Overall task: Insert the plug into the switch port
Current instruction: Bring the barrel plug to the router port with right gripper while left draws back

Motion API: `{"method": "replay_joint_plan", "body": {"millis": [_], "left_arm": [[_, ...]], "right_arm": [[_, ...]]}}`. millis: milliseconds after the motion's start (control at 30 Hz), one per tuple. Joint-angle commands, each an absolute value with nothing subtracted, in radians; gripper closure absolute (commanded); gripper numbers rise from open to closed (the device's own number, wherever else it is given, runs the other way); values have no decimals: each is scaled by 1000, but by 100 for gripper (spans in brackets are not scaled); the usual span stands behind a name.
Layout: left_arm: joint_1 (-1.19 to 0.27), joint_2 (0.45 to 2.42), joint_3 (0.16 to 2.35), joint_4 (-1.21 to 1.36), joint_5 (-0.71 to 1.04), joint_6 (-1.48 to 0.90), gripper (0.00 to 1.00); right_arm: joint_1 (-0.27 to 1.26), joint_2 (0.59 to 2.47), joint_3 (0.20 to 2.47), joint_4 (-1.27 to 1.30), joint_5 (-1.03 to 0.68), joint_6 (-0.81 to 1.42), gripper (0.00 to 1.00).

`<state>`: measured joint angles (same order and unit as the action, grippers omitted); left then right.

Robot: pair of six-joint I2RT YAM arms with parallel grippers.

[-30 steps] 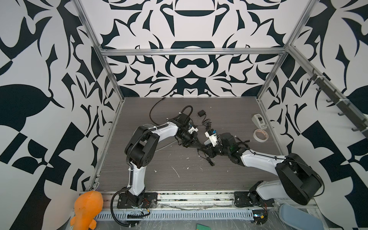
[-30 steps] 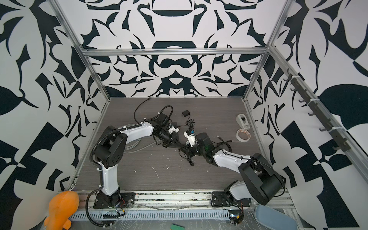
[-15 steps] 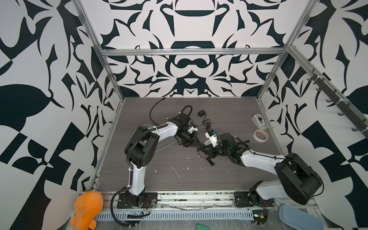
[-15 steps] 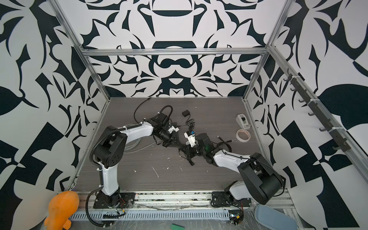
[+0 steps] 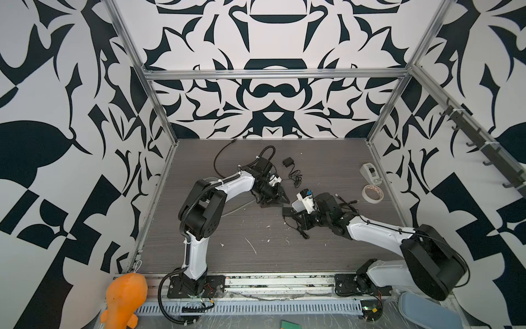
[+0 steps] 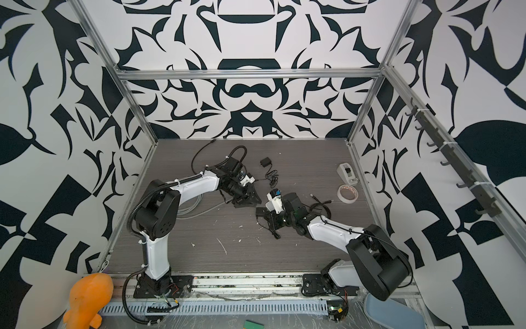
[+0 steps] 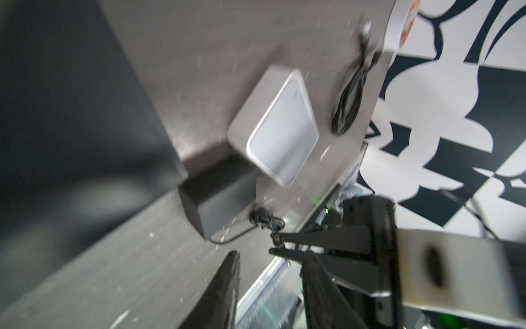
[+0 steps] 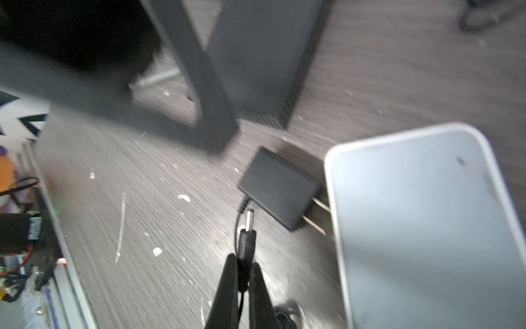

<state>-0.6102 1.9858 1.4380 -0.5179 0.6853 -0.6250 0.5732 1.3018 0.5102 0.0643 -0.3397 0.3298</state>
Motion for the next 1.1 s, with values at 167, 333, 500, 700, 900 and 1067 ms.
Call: {"method": "replay_joint_plan", "body": {"millis": [167, 333, 500, 700, 900, 1067], "left_arm": [[-641, 2160, 1690, -565, 495, -521, 60], [-672, 2245, 1765, -599, 470, -477, 58], [-681, 2258, 1788, -606, 451, -434, 57], [-685, 2301, 1854, -623, 468, -425, 56], [-699, 2316, 1864, -646, 477, -426, 55], [-701, 2318, 1845, -664, 471, -423, 52]], "right_arm": [[544, 1223, 682, -445, -98, 337, 98], [505, 1259, 734, -559, -13, 299, 97], [465, 1325, 753, -596, 9, 352, 99], [463, 1315, 647, -486, -57, 478, 99], [463, 1323, 607, -300, -160, 403, 98], [463, 1386, 628, -206, -268, 326, 98]]}}
